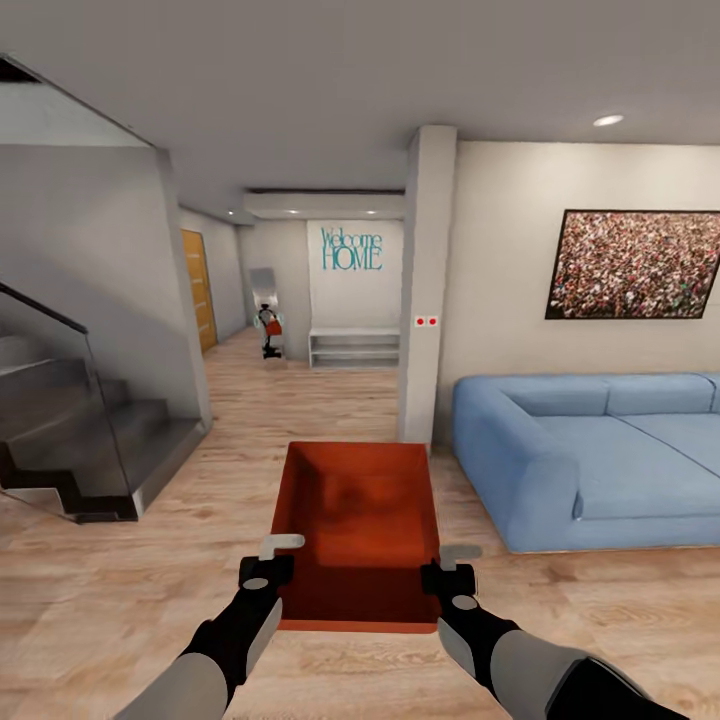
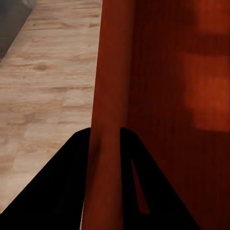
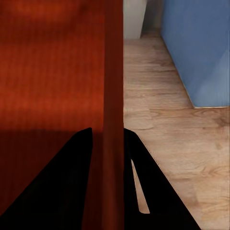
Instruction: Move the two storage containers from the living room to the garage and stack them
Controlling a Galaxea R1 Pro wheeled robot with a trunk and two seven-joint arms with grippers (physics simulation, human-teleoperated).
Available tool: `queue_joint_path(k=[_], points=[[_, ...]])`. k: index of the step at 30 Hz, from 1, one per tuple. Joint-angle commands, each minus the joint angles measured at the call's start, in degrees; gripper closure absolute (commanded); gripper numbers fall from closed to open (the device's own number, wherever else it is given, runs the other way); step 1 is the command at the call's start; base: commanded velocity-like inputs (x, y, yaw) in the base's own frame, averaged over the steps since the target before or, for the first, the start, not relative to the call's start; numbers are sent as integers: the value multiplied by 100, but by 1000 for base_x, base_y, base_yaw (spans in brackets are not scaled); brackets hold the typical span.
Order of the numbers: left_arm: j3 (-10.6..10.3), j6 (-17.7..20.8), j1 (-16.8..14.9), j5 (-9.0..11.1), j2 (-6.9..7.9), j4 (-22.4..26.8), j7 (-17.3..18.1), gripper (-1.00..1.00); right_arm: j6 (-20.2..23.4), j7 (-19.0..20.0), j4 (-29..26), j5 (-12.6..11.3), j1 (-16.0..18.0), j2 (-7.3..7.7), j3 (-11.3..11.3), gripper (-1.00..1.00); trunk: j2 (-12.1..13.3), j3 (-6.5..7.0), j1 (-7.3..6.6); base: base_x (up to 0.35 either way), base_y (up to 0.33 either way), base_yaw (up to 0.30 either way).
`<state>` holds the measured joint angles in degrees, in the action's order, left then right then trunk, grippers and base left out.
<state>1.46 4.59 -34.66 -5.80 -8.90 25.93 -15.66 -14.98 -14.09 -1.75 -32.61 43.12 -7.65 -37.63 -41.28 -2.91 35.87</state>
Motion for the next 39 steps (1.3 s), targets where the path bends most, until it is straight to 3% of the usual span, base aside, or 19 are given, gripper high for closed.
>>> queue_joint_path(k=[1,23,39], points=[[425,51,-6,-44,-3,10,-33,100,4,13,-27,88,3,0,73,100,-9,-10,2,0,0,300],[425,51,-6,-44,-5,15,-33,100,4,14,-27,88,3,0,72,100,-9,-10,2,0,0,297],[423,51,-6,-44,1,9,-28,100,4,11,-25,83,3,0,79,100,-9,-10,2,220,0,27]])
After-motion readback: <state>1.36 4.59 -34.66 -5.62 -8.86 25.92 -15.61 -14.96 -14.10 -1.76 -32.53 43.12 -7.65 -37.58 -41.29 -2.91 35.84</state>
